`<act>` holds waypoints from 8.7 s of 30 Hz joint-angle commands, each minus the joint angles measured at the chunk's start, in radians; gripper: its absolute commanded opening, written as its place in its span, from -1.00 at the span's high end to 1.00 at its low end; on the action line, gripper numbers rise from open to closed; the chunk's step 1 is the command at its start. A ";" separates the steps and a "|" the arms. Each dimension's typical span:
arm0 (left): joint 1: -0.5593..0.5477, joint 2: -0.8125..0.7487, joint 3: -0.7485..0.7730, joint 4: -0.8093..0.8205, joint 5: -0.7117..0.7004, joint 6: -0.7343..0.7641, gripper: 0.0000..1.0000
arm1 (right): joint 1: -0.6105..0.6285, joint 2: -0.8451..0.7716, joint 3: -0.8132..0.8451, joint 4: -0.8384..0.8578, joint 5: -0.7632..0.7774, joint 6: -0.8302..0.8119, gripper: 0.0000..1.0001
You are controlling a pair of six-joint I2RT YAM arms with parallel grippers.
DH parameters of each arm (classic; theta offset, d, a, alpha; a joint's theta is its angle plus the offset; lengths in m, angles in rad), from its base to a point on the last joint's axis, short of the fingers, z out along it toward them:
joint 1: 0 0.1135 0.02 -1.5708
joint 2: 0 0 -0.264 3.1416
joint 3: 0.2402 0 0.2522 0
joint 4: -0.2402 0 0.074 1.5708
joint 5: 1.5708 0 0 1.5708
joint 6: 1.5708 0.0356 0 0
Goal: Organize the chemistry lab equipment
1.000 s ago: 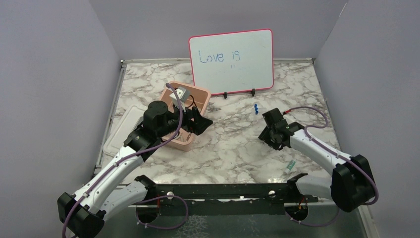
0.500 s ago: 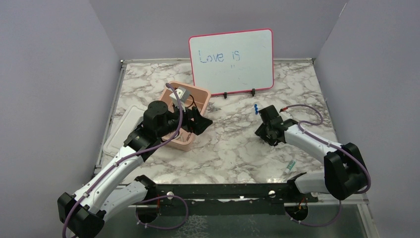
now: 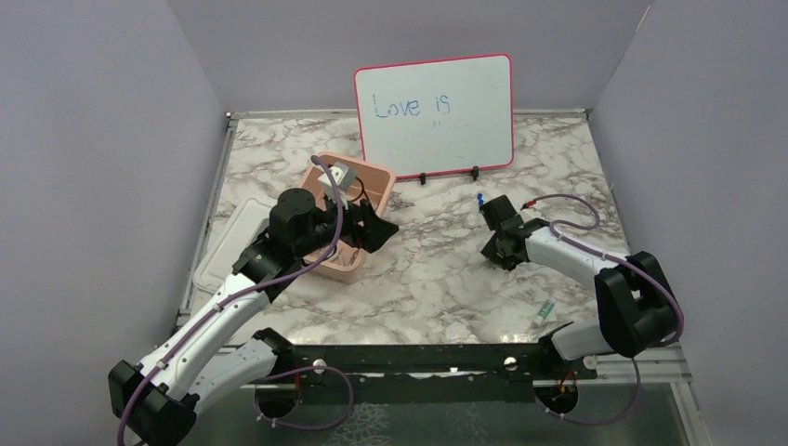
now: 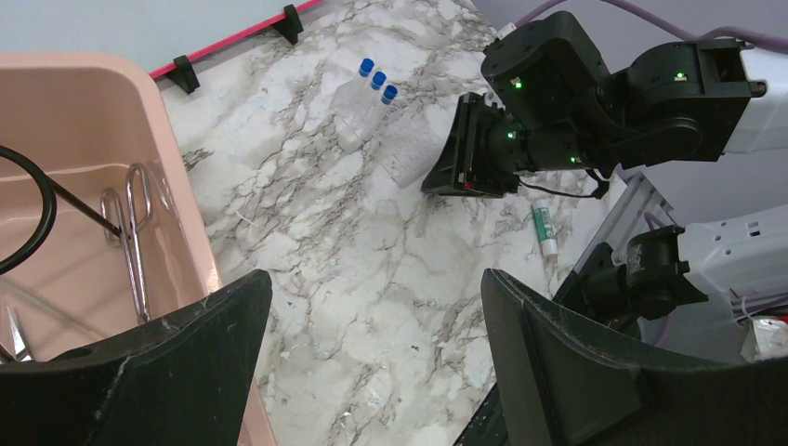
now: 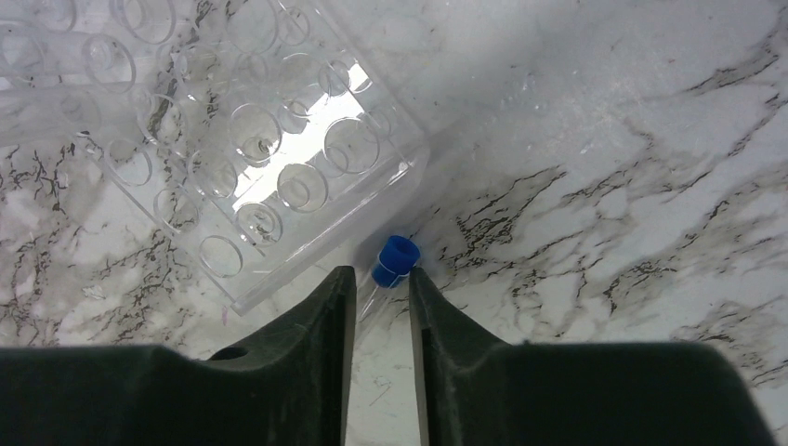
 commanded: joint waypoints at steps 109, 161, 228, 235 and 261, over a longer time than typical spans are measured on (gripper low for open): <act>-0.316 0.307 0.126 0.205 0.107 0.209 0.78 | -0.004 -0.436 0.229 0.110 -0.990 -0.490 0.70; -0.315 -0.004 0.090 0.022 -0.393 0.152 -0.72 | 0.059 -0.084 0.043 0.432 0.131 -0.716 0.78; -0.012 0.732 0.512 -0.264 -0.079 -0.070 -0.29 | 0.059 -0.400 0.004 0.154 -0.377 -0.466 -0.04; -0.065 0.730 0.481 -0.142 -0.004 -0.255 -0.29 | 0.058 -0.407 -0.016 0.141 -0.348 -0.440 -0.04; 0.039 0.531 0.673 -0.500 -0.549 0.065 -0.77 | 0.059 -0.457 -0.014 0.126 -0.303 -0.447 -0.04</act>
